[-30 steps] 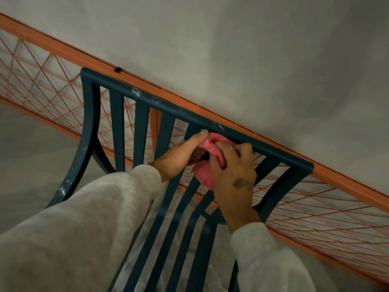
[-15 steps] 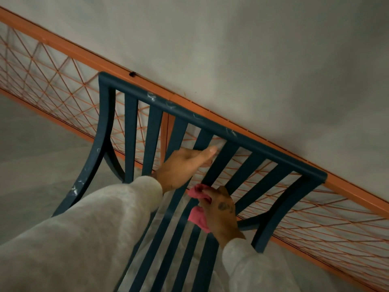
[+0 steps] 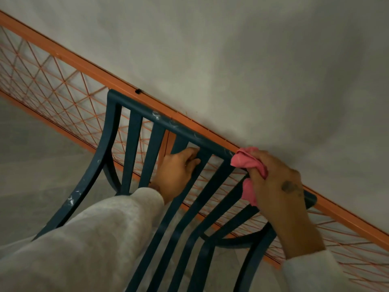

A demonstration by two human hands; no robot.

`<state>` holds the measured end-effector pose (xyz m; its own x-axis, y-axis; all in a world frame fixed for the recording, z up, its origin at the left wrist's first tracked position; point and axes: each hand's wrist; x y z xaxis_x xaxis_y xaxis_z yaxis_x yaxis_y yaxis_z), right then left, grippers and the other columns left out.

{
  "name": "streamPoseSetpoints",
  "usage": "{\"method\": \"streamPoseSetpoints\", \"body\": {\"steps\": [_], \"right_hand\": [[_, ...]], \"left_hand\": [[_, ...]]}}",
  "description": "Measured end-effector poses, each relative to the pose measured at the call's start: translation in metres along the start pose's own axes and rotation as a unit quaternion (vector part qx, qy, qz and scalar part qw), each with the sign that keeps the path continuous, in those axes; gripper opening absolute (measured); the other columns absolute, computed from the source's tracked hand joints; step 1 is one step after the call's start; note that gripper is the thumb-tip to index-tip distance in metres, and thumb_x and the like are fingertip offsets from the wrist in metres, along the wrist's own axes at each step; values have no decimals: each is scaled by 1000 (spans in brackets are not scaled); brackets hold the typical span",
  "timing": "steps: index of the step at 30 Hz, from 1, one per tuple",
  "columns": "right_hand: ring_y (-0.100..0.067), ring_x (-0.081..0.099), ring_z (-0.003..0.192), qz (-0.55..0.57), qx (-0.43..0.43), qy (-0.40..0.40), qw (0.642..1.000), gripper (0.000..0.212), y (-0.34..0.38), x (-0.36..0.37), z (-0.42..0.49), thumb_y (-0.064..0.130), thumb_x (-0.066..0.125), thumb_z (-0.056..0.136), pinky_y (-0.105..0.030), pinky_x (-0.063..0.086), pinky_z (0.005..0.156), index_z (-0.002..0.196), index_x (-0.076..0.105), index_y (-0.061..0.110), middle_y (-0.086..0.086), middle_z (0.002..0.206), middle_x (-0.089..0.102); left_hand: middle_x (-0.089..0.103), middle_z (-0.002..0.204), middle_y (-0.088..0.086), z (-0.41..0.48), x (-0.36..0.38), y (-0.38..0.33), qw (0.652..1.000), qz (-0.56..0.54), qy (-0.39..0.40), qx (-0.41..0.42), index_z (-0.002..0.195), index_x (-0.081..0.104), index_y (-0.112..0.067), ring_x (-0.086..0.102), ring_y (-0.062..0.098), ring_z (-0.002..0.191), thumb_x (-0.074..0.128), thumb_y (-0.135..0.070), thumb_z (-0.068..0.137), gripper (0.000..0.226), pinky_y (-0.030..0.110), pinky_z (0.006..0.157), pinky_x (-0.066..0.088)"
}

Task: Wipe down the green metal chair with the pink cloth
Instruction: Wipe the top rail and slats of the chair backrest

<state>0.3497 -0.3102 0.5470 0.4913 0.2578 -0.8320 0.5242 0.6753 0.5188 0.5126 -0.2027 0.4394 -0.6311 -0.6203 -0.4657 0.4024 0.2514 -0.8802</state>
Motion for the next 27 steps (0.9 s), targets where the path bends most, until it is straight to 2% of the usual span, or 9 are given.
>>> {"method": "streamPoseSetpoints", "body": {"steps": [3,6,8,10,14,16,19,23,27], "right_hand": [[2,56,61,-23,21,-16,999,24,15,21,3,28,48,102,-14,51,61,117,62,40,19,75,59],[-3,59,61,-16,15,10,1000,29,43,48,18,25,45,103,-16,48,53,123,57,42,12,71,60],[-13,66,89,-38,-42,14,998,35,56,64,22,16,52,97,-31,57,72,123,57,39,8,97,68],[-18,60,109,-52,-72,18,996,39,51,68,21,11,57,91,-38,54,89,122,59,35,9,117,65],[-10,52,119,15,-76,-9,997,40,8,45,-1,-2,55,84,-16,34,103,116,69,17,1,125,62],[-3,49,115,33,-44,-1,998,39,-11,30,-13,-6,55,83,-4,27,98,109,72,17,7,120,63],[-9,56,107,65,73,28,995,35,-25,14,-19,-6,56,87,6,27,86,100,71,23,26,103,57],[-10,57,103,57,96,18,994,31,-14,-11,-34,8,59,93,-25,45,97,112,70,31,16,109,61],[-4,57,100,123,78,27,989,31,3,-30,-57,15,62,93,-22,46,87,115,67,36,18,111,63]], "left_hand": [[71,97,0,0,-2,0,1000,8,11,4,114,62,-17,65,13,83,54,-20,96,20,25,78,54],[70,90,0,1,-1,1,1000,10,14,5,114,61,-18,65,15,78,52,-20,96,20,35,75,56],[69,82,2,2,-2,3,1000,18,20,10,108,62,-17,64,18,71,49,-19,97,18,40,70,55],[69,82,1,1,-4,2,999,24,32,12,108,62,-18,64,17,71,48,-20,97,18,41,72,55],[65,85,-8,2,-8,-4,999,11,50,-13,109,63,-21,63,13,80,52,-23,96,17,33,77,53],[66,85,-8,3,-11,-7,998,11,57,-22,105,65,-22,64,13,82,54,-23,95,14,33,78,54],[70,98,-6,-3,-21,-15,998,18,61,-30,110,65,-18,65,11,90,58,-28,93,21,30,85,54],[69,100,-8,-28,-45,-30,997,40,58,-30,112,65,-22,64,4,91,58,-40,91,29,22,84,53],[66,93,-17,-58,-73,-58,997,64,51,-9,106,67,-25,60,-6,86,55,-43,92,26,12,75,45]]}}
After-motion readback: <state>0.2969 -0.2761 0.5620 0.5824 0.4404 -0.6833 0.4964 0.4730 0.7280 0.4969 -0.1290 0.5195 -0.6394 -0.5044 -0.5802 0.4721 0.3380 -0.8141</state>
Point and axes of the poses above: each hand's wrist, its own z-axis towards the middle knuckle, its own x-axis out of the palm, y = z × x
